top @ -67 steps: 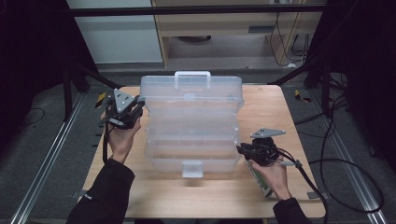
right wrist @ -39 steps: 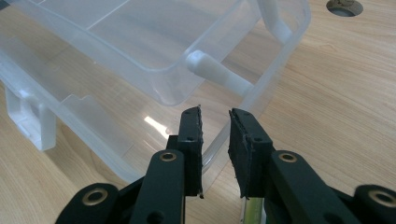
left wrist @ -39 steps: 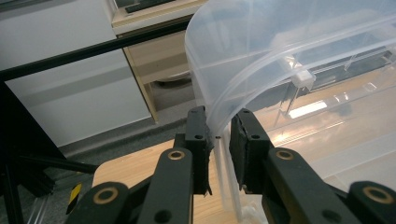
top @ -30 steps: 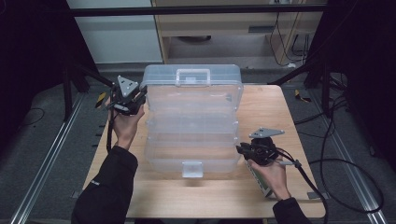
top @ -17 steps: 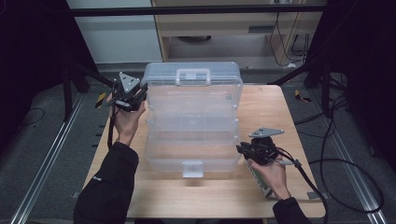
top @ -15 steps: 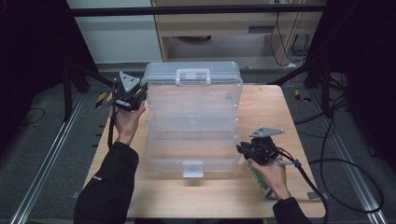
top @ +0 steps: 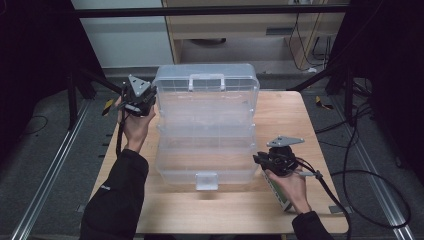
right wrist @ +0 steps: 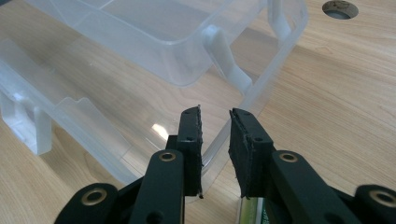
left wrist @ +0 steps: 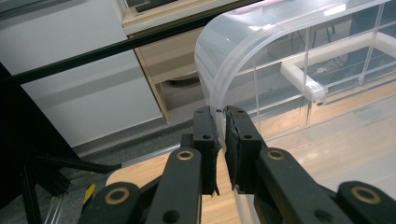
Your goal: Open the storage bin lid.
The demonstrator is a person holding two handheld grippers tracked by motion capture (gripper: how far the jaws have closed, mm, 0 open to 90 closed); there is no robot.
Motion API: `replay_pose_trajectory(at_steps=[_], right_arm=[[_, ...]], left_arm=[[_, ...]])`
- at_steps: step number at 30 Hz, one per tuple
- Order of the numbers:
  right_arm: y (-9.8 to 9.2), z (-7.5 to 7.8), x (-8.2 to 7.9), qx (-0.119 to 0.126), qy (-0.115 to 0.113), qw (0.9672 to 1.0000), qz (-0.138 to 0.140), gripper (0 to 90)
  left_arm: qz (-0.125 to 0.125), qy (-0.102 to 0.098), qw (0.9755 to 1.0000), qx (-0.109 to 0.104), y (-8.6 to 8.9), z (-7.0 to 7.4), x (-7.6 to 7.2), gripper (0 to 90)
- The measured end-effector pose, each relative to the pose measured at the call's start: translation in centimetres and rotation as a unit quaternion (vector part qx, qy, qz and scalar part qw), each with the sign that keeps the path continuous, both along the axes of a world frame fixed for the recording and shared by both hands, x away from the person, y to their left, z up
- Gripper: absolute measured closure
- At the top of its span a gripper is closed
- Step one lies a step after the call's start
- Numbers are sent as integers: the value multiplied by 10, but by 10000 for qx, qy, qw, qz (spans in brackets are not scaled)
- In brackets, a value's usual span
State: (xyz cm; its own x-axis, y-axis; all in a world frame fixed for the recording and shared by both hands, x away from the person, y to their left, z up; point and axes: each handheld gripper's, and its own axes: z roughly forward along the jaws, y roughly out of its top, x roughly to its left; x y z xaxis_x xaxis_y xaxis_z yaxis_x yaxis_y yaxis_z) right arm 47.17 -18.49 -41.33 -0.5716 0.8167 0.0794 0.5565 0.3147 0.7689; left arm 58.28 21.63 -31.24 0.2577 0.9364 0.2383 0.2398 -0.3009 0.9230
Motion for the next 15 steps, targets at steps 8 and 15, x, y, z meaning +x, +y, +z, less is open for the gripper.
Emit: replay_pose_trajectory(at_steps=[8,15], right_arm=[[0,0,0,-16,-1,10000,6,742],[0,0,0,-16,0,10000,7,741]], left_arm=[[45,98,9999,-67,-1,1,9,837],[71,102,9999,-79,-1,0,15,837]])
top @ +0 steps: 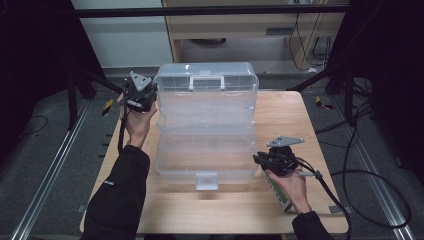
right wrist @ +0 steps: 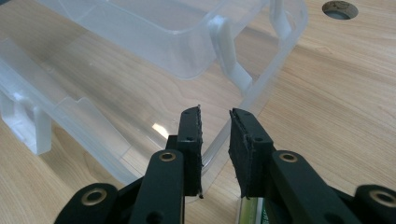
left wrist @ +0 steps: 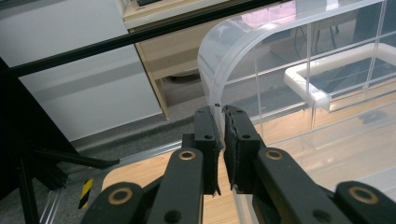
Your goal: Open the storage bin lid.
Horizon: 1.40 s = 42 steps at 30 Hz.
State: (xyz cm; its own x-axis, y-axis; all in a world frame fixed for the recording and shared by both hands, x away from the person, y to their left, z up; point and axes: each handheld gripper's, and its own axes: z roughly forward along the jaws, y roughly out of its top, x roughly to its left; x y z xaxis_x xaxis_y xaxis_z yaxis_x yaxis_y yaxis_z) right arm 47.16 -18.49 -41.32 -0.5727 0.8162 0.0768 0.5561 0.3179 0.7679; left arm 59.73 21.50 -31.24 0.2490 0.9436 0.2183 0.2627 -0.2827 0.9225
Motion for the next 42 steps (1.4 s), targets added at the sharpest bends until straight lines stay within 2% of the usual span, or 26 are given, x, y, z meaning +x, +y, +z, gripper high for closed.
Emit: replay_pose_trajectory(at_steps=[17,33,38,42], right_arm=[[0,0,0,12,8,10000,-1,741],[0,0,0,22,7,10000,-2,740],[0,0,0,15,2,10000,-1,740],[0,0,0,26,1,10000,2,739]], left_arm=[[-6,156,9998,-90,0,1,15,836],[-66,135,9999,-16,0,-4,25,817],[-70,212,9997,-121,0,-4,30,819],[-36,225,9997,-127,-1,-5,33,817]])
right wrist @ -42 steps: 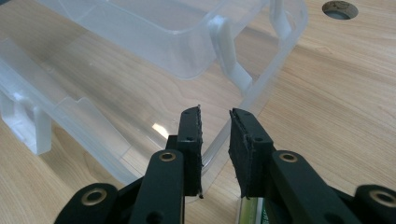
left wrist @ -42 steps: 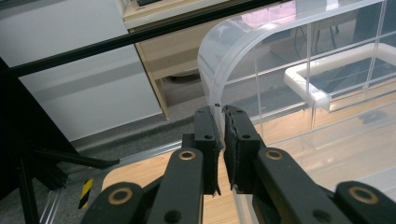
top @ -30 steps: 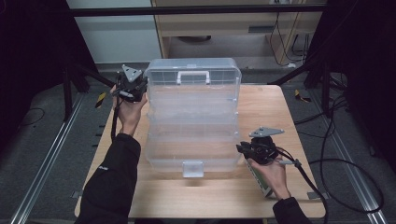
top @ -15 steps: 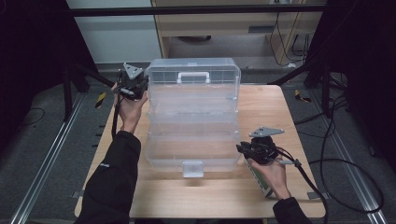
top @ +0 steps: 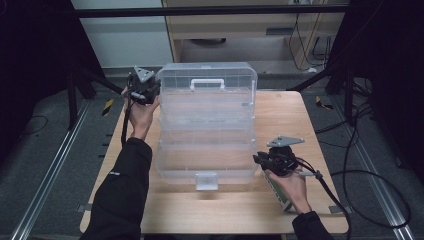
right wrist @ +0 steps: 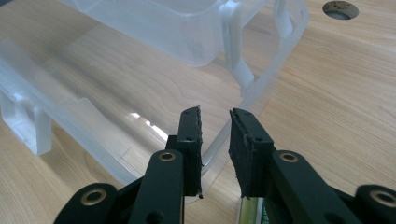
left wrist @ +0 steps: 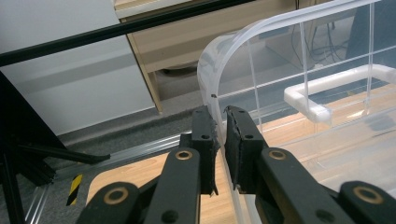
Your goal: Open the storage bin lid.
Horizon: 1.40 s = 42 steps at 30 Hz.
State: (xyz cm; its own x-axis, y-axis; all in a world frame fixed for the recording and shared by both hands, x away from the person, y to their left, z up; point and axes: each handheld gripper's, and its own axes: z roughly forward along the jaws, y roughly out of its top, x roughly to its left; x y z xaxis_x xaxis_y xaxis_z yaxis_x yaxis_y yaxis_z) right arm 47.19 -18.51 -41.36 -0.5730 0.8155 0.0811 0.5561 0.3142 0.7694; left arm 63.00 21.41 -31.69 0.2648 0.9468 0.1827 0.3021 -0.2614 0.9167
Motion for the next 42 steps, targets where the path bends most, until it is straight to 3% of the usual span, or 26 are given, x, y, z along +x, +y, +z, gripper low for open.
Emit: replay_pose_trajectory(at_steps=[15,20,28,29,36,42], right_arm=[[0,0,0,-3,-4,10000,3,740],[0,0,0,-10,-9,10000,6,740],[0,0,0,3,16,10000,3,747],[0,-1,0,20,-67,10000,-38,741],[-1,-1,1,26,-45,10000,-10,743],[-1,-1,1,30,-42,10000,-6,743]], left_arm=[[-30,87,10000,24,1,-1,8,810],[49,98,9996,254,-2,-2,9,809],[38,194,9995,233,0,-10,8,850],[32,197,9996,193,1,-11,7,850],[-31,266,9996,9,12,-14,-3,842],[-110,281,9995,10,22,-15,-22,807]])
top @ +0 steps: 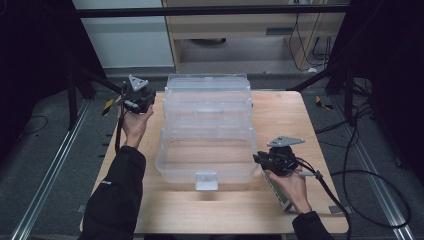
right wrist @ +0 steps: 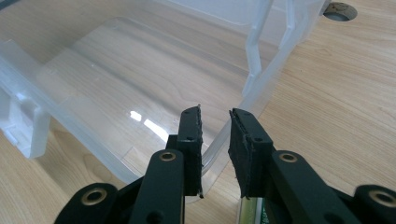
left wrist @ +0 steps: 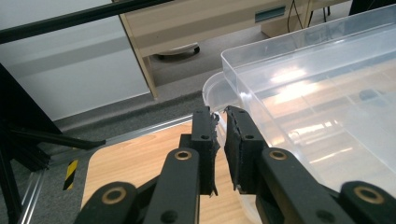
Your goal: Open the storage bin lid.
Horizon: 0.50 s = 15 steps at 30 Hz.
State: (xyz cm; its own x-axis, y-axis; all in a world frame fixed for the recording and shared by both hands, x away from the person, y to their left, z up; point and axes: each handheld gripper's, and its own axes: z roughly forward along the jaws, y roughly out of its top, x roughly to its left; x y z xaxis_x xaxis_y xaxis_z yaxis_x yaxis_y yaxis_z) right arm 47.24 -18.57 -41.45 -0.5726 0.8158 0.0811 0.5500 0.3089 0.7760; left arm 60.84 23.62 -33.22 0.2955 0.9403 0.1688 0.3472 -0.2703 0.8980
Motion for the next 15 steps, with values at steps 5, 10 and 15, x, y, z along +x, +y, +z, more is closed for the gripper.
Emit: replay_pose_trajectory(at_steps=[5,10,15], right_arm=[[0,0,0,6,1,10000,-5,743],[0,0,0,5,-1,10000,-6,743],[0,0,0,7,13,10000,-10,742]], left_arm=[[-89,-3,10000,-38,10,5,-19,778],[-156,47,9999,-44,17,6,-37,747],[-295,100,9995,2,23,-1,-55,725]])
